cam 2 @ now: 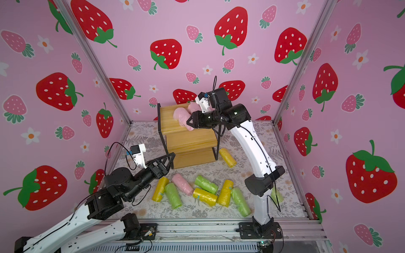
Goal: Sort the rolls of trash bags by color and place them on the shelf
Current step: Place the roll of trash bags on the shelf, then pick up the roll of trash bags from the center of the board.
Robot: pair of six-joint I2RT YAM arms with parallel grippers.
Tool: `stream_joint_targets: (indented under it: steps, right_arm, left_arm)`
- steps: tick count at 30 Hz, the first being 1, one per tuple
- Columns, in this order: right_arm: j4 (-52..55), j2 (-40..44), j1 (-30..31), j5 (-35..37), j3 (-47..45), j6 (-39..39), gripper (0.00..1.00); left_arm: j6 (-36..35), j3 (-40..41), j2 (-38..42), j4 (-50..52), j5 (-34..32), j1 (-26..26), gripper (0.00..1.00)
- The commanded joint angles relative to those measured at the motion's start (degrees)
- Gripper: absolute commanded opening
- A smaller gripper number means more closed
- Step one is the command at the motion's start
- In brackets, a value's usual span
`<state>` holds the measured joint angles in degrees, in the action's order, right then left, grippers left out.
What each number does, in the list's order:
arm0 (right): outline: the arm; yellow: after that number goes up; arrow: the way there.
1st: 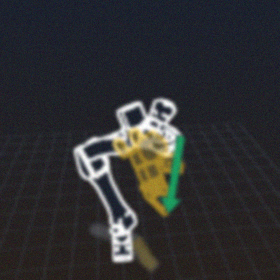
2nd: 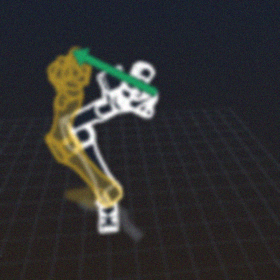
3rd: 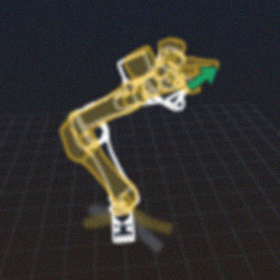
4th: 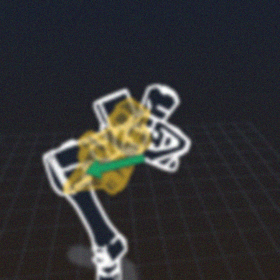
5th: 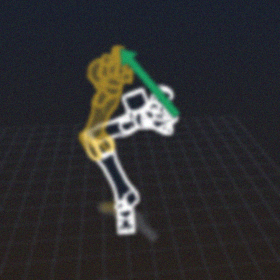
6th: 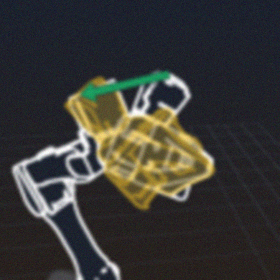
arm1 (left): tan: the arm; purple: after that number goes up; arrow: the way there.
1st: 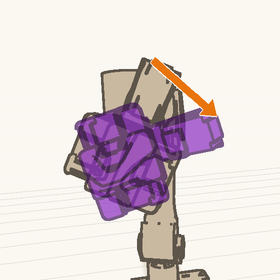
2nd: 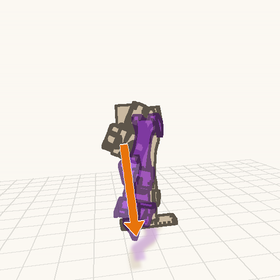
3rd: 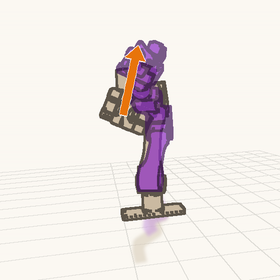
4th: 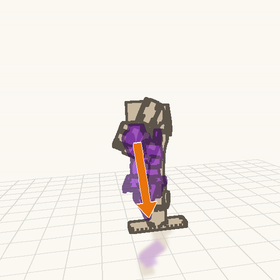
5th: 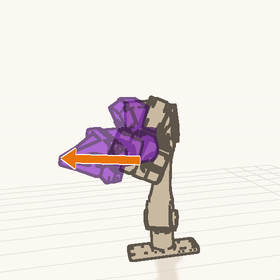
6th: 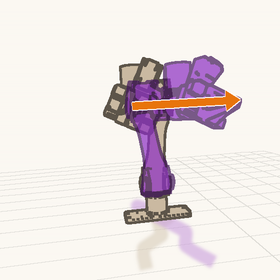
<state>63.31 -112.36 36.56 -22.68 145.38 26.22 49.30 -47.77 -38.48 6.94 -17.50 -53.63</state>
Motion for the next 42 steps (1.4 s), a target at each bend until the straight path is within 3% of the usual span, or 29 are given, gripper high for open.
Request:
stream_joint_targets:
  steps: [1,8,12,17,20,27,34,42]
  right_arm:
    - [-2.5,-0.1,-0.4,-0.3,2.6,0.1,0.65]
    - [-1.5,2.9,-0.5,0.9,2.3,-0.1,0.71]
    - [-2.1,9.9,-0.5,1.6,-5.2,-2.1,0.71]
    - [-4.4,23.7,-0.4,2.7,-25.5,-7.0,0.72]
    - [-7.6,33.5,-0.4,3.8,-42.9,-9.4,0.72]
    - [-10.6,49.6,-0.3,5.7,-77.3,-7.0,0.71]
    - [-14.4,45.6,0.7,7.6,-92.8,-1.3,0.74]
    - [-21.2,33.4,5.2,10.6,-92.6,-4.2,0.79]
  left_arm:
    - [-1.0,-1.4,-0.3,1.2,0.3,0.0,1.0]
    - [-1.4,-1.7,-0.1,2.7,-0.1,0.0,1.0]
    - [-1.6,-2.8,-0.1,6.3,-1.1,0.0,1.0]
    - [-0.7,-3.1,-0.1,9.2,-2.3,0.0,0.99]
    - [0.8,-2.4,-0.4,10.1,-3.0,0.0,0.99]
    - [3.4,-1.3,-2.6,10.9,-3.3,0.0,0.98]
    - [5.6,0.2,-3.8,7.6,-2.5,0.0,0.98]
    - [6.5,0.4,-3.1,7.5,-2.3,0.0,0.98]
